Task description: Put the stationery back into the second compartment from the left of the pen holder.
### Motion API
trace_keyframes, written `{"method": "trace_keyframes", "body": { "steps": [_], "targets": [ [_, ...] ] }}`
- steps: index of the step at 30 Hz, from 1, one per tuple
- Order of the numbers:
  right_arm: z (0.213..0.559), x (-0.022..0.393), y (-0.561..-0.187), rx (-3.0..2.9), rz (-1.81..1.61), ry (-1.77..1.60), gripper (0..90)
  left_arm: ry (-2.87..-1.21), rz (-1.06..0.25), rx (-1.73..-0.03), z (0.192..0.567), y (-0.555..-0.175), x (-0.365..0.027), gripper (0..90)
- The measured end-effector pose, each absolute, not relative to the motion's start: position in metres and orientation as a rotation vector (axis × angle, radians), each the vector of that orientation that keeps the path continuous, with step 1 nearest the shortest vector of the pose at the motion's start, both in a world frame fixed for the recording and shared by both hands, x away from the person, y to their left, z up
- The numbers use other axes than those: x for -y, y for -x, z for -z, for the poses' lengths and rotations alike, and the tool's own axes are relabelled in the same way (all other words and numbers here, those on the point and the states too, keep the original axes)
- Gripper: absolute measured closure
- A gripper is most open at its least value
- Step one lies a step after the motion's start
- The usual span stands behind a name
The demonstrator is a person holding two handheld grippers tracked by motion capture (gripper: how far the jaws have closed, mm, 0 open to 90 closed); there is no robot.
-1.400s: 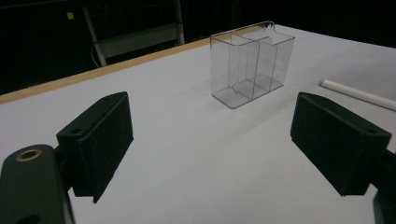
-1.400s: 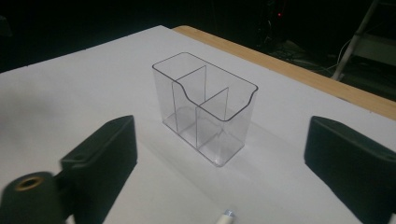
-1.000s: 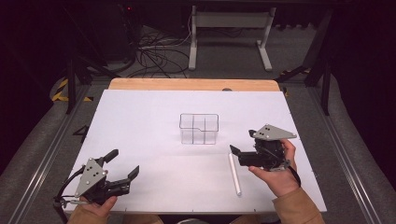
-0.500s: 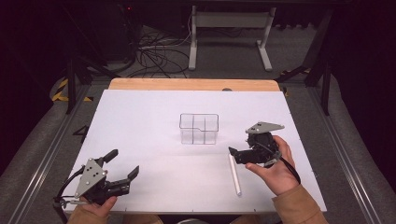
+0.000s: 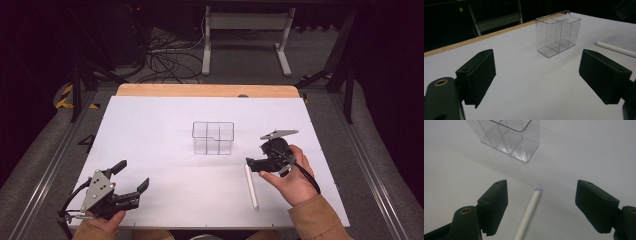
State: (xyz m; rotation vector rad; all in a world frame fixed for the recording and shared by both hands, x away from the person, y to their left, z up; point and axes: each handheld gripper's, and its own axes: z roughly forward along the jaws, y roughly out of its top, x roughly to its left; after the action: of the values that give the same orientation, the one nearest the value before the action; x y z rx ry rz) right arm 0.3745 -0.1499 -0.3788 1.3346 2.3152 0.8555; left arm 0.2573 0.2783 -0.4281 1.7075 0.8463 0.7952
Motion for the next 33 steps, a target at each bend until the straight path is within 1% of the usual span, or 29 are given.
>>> {"method": "trace_keyframes", "body": {
  "steps": [5, 8, 9, 14, 19, 24, 33],
  "targets": [
    [0.382, 0.143, -0.381, -2.350, -0.815, -1.465, 30.1, -1.709, -0.794, -0.843, 0.428, -0.258, -0.278, 14.9],
    [0.384, 0.138, -0.384, -2.378, -0.781, -1.536, 33.5, -1.704, -0.793, -0.846, 0.428, -0.257, -0.278, 14.9],
    [0.384, 0.138, -0.384, -2.378, -0.781, -1.536, 33.5, -1.705, -0.793, -0.846, 0.428, -0.257, -0.278, 14.9],
    [0.390, 0.128, -0.390, -2.400, -0.662, -1.597, 39.2, -1.709, -0.793, -0.842, 0.428, -0.257, -0.279, 14.9],
    [0.395, 0.126, -0.394, -2.416, -0.629, -1.655, 40.7, -1.706, -0.789, -0.845, 0.429, -0.257, -0.278, 14.9],
    [0.404, 0.126, -0.399, -2.414, -0.550, -1.734, 46.4, -1.711, -0.782, -0.847, 0.429, -0.257, -0.278, 14.9],
    [0.413, 0.123, -0.403, -2.397, -0.488, -1.834, 50.0, -1.711, -0.783, -0.846, 0.429, -0.258, -0.278, 14.9]
  ]
}}
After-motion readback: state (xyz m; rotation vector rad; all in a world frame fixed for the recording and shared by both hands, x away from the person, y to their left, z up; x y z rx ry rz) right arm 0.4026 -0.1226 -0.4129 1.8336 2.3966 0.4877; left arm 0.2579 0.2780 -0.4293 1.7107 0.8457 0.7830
